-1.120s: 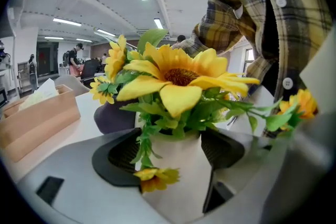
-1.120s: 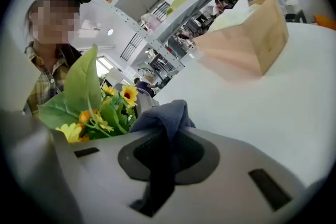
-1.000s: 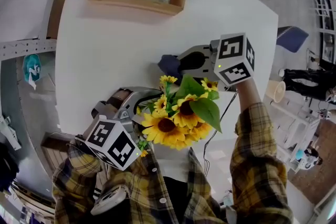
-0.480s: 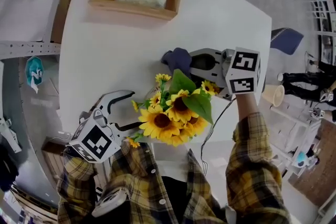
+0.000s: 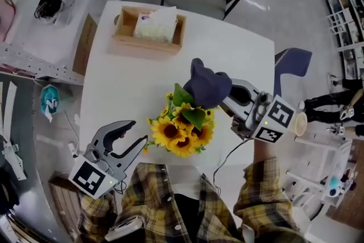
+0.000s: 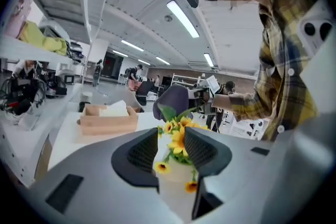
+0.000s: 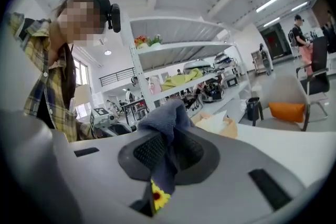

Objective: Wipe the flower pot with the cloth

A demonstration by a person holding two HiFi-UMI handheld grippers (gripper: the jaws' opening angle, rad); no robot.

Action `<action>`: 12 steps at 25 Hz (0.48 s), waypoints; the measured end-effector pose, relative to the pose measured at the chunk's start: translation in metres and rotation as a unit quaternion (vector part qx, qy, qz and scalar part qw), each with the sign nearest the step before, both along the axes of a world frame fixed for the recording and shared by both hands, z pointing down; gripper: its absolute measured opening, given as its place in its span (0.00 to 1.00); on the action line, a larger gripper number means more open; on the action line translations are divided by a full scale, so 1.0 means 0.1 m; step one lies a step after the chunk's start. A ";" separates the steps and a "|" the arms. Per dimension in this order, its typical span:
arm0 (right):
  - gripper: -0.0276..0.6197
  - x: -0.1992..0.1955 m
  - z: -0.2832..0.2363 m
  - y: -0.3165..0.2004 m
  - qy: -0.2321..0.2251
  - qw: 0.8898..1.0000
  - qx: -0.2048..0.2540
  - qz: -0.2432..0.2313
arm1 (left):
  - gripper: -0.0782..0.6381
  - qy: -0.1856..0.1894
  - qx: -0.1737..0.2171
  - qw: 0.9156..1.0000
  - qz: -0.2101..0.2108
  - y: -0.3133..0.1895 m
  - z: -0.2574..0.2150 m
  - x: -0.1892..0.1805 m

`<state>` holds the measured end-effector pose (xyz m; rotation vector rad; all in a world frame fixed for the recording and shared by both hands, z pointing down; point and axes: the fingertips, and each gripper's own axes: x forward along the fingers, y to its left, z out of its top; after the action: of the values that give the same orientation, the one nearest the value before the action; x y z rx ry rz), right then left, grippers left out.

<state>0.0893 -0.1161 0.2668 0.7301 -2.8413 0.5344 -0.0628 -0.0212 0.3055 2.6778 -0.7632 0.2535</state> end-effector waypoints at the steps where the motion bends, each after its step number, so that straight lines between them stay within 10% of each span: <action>1: 0.09 0.00 -0.13 0.05 -0.005 1.000 0.015 0.007 | 0.33 0.006 0.012 1.000 -0.005 0.00 -0.14 0.02; 12: 0.09 -0.02 -1.29 0.87 -0.123 0.987 0.089 0.059 | 0.16 0.035 0.066 0.997 -0.028 0.30 -1.19 0.52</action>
<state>0.0874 -0.0293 0.1376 0.9283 -3.1211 0.4167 -0.0110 0.0084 0.1869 2.7673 -0.8599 0.0969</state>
